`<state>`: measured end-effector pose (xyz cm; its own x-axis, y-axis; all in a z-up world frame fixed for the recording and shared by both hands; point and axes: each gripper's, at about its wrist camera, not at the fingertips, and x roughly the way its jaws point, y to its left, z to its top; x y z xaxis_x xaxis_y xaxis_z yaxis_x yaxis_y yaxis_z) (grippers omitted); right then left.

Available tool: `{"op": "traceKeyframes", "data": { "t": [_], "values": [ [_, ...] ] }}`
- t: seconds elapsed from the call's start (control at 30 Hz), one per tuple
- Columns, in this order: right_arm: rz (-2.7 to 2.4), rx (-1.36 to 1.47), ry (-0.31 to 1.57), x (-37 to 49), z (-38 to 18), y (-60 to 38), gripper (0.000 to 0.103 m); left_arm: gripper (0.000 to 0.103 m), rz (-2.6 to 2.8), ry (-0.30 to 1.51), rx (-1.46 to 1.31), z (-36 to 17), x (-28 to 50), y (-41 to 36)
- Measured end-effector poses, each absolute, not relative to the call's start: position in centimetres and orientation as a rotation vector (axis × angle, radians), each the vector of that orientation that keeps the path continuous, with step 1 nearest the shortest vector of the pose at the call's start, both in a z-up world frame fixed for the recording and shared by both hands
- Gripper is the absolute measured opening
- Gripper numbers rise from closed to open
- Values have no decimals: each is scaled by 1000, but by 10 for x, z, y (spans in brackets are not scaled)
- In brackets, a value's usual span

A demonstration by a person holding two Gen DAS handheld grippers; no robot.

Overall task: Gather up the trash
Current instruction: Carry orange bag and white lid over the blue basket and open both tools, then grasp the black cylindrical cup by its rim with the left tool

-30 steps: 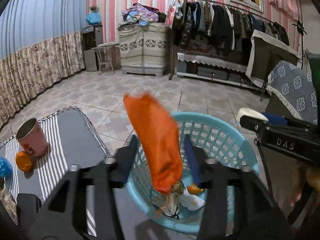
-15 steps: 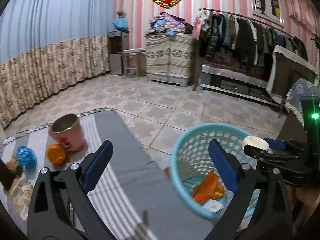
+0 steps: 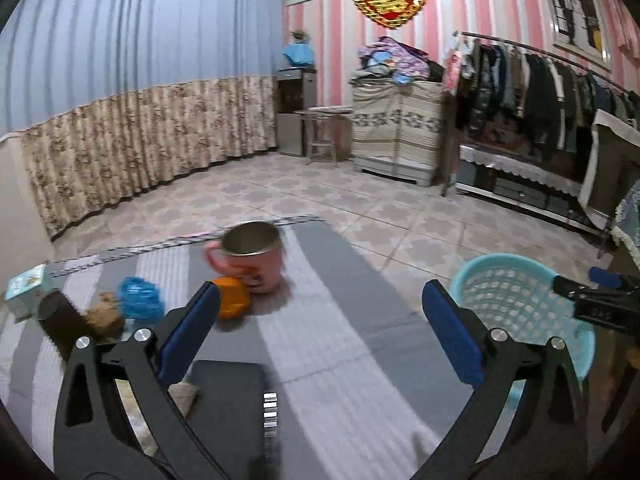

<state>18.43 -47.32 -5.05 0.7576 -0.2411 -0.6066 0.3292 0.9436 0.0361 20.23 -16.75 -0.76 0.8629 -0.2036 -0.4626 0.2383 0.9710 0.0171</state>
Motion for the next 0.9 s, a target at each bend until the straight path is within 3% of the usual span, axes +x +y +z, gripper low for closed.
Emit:
{"op": "traceKeyframes", "data": {
  "t": [0.53, 0.9],
  "values": [
    [-216, 98, 596, 189, -46, -386, 95, 97, 67, 507, 17, -22, 220, 20],
    [-173, 29, 659, 208, -63, -324, 95, 97, 112, 604, 6, -46, 263, 78]
  ]
}}
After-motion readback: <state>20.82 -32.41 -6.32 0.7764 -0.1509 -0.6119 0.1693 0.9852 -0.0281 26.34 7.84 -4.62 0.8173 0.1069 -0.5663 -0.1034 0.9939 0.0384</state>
